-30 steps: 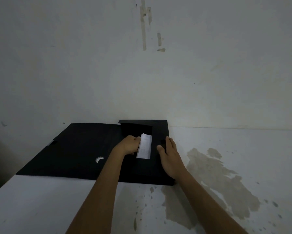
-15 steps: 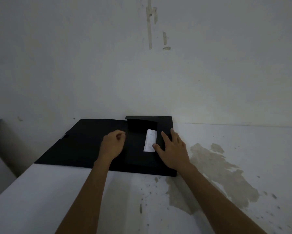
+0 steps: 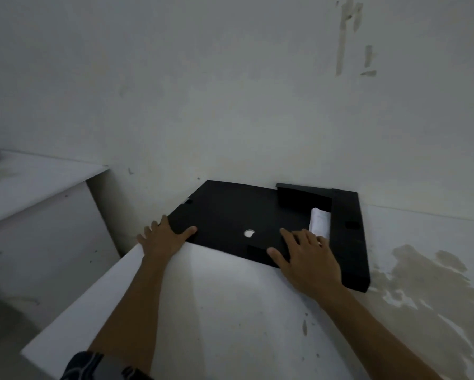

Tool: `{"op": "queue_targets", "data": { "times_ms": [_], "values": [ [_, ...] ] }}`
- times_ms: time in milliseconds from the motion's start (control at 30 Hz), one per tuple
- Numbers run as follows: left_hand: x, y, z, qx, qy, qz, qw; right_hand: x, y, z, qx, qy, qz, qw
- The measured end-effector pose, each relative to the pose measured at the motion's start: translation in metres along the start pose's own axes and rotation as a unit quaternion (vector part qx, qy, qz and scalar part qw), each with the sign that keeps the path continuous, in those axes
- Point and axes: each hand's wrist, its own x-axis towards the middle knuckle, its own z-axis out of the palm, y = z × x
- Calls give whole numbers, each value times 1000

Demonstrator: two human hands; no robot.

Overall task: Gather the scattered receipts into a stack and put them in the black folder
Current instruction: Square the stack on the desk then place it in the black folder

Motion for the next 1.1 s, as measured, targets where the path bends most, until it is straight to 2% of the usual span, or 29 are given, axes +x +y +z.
{"op": "queue_targets", "data": {
  "times_ms": [267,367,467,567,667,700,800,933,1033,1100],
  "values": [
    [3,-3,1,-46,42,46,997,1,0,0,1,2,11,1000],
    [0,1,-4,-116,93,69,986,1,0,0,3,0,15,1000],
    [-6,14,-20,-268,172,82,944,1,0,1,-2,2,20,1000],
    [-14,34,-44,-412,188,61,889,0,1,0,-6,8,24,1000],
    [-31,62,-65,-549,145,55,821,0,1,-2,43,18,20,999],
    [-37,72,-71,-570,129,67,809,1,2,-5,87,28,23,996],
    [-64,107,-85,-545,95,149,820,3,13,-12,248,105,56,962],
    [-110,157,-81,-528,47,256,809,-12,48,-21,254,220,153,929],
    [-141,188,-60,-479,-18,336,811,-27,81,-22,295,188,236,906],
    [-155,200,-40,-433,-50,389,811,-31,92,-21,363,145,229,892]
  ]
}}
